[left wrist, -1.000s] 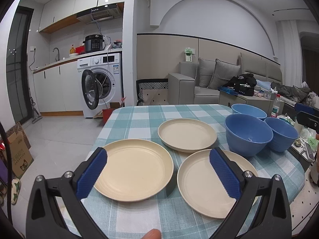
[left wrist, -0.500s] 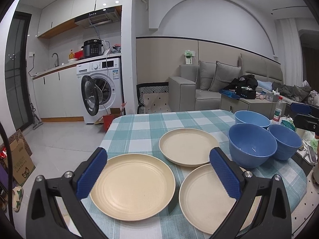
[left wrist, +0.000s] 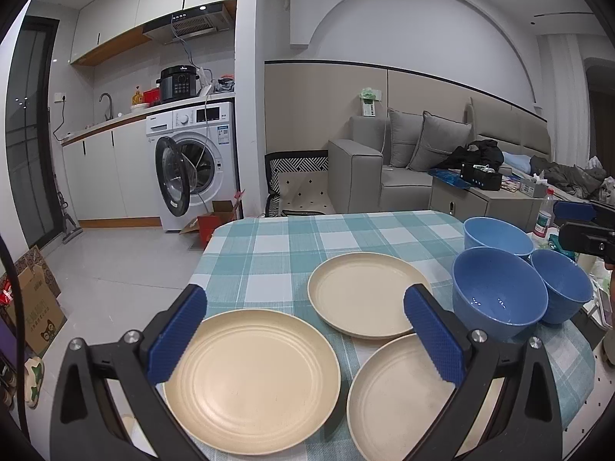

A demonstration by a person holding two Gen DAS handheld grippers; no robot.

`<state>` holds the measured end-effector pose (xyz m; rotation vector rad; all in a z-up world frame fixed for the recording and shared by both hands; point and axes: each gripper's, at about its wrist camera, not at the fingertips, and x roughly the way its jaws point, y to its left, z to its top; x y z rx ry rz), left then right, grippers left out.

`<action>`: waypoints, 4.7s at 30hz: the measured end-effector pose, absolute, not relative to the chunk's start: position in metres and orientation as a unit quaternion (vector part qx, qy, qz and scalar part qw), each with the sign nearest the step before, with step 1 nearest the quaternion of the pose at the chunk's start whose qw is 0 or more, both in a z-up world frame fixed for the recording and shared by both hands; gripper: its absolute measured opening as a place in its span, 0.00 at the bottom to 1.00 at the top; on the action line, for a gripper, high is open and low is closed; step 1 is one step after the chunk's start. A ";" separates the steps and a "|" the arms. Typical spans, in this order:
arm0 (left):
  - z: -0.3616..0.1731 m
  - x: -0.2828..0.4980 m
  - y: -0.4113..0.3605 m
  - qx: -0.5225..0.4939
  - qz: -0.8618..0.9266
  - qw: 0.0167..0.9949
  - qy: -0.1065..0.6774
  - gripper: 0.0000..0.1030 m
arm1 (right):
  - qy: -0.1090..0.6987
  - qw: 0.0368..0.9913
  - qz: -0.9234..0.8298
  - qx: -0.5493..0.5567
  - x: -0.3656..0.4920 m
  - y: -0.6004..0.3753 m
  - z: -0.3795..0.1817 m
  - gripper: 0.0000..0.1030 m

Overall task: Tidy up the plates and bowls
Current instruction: 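Move both tools forward toward the large cream plates, then lower the left tool to one cream plate rim while the right tool lowers to another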

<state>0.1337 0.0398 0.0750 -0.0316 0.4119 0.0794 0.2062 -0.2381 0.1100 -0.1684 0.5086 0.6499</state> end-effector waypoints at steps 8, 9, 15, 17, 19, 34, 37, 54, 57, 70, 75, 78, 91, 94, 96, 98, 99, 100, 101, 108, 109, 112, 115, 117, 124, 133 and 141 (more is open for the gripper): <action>0.074 0.155 0.041 -0.011 0.045 0.974 0.220 1.00 | 0.263 0.911 0.307 -0.082 0.238 -0.234 0.112 1.00; 0.074 0.158 0.041 -0.012 0.044 0.974 0.222 1.00 | 0.266 0.910 0.307 -0.081 0.243 -0.234 0.112 1.00; 0.076 0.177 0.042 -0.012 0.046 0.973 0.227 1.00 | 0.279 0.908 0.303 -0.078 0.264 -0.233 0.108 1.00; 0.075 0.181 0.043 -0.016 0.045 0.972 0.229 1.00 | 0.285 0.907 0.301 -0.076 0.271 -0.232 0.106 1.00; 0.075 0.185 0.043 -0.017 0.045 0.972 0.232 1.00 | 0.291 0.905 0.301 -0.075 0.277 -0.232 0.105 1.00; 0.075 0.215 0.043 -0.016 0.042 0.968 0.248 1.00 | 0.315 0.894 0.310 -0.070 0.309 -0.219 0.109 1.00; 0.075 0.217 0.043 -0.014 0.043 0.968 0.249 1.00 | 0.320 0.892 0.313 -0.070 0.314 -0.215 0.110 1.00; 0.065 0.251 0.048 -0.011 0.039 0.960 0.278 1.00 | 0.359 0.877 0.311 -0.078 0.351 -0.195 0.101 1.00; 0.061 0.256 0.048 -0.010 0.040 0.958 0.284 1.00 | 0.373 0.872 0.308 -0.079 0.360 -0.192 0.096 1.00; 0.049 0.279 0.044 -0.010 0.032 0.953 0.302 1.00 | 0.408 0.857 0.303 -0.088 0.388 -0.179 0.080 1.00; 0.043 0.287 0.044 -0.011 0.031 0.950 0.311 1.00 | 0.420 0.852 0.298 -0.092 0.399 -0.176 0.072 1.00; 0.040 0.293 0.045 -0.009 0.032 0.948 0.318 1.00 | 0.431 0.848 0.295 -0.094 0.406 -0.173 0.066 1.00; 0.021 0.311 0.050 -0.012 0.035 0.936 0.349 1.00 | 0.479 0.822 0.282 -0.120 0.433 -0.153 0.038 1.00; 0.016 0.315 0.051 -0.010 0.036 0.932 0.360 1.00 | 0.490 0.817 0.278 -0.123 0.439 -0.149 0.030 1.00; 0.013 0.318 0.051 -0.008 0.037 0.929 0.368 1.00 | 0.498 0.813 0.274 -0.127 0.442 -0.147 0.026 1.00; 0.008 0.321 0.050 -0.004 0.038 0.925 0.378 1.00 | 0.507 0.807 0.272 -0.131 0.446 -0.144 0.020 1.00; 0.006 0.322 0.050 -0.003 0.037 0.923 0.383 1.00 | 0.510 0.805 0.271 -0.134 0.448 -0.143 0.017 1.00; 0.005 0.323 0.049 -0.001 0.037 0.922 0.386 1.00 | 0.514 0.803 0.269 -0.136 0.450 -0.142 0.014 1.00; 0.003 0.324 0.048 0.001 0.037 0.920 0.390 1.00 | 0.516 0.802 0.267 -0.138 0.452 -0.142 0.012 1.00; -0.009 0.331 0.046 0.008 0.041 0.908 0.416 1.00 | 0.539 0.790 0.254 -0.143 0.470 -0.139 -0.003 1.00; -0.011 0.332 0.046 0.009 0.040 0.907 0.419 1.00 | 0.542 0.788 0.253 -0.144 0.473 -0.139 -0.006 1.00; -0.015 0.335 0.045 0.012 0.040 0.903 0.428 1.00 | 0.549 0.783 0.250 -0.151 0.476 -0.138 -0.014 1.00; -0.019 0.337 0.045 0.013 0.039 0.898 0.438 1.00 | 0.556 0.777 0.249 -0.155 0.479 -0.138 -0.020 0.99; -0.022 0.338 0.044 0.015 0.038 0.896 0.443 1.00 | 0.563 0.773 0.250 -0.155 0.481 -0.138 -0.024 0.97; -0.030 0.342 0.044 0.010 0.031 0.888 0.459 1.00 | 0.577 0.761 0.251 -0.159 0.484 -0.134 -0.034 0.82; -0.033 0.342 0.044 0.007 0.024 0.885 0.466 0.99 | 0.584 0.753 0.254 -0.166 0.487 -0.129 -0.043 0.74; -0.034 0.340 0.043 0.001 0.016 0.882 0.470 0.89 | 0.590 0.748 0.255 -0.165 0.487 -0.129 -0.047 0.64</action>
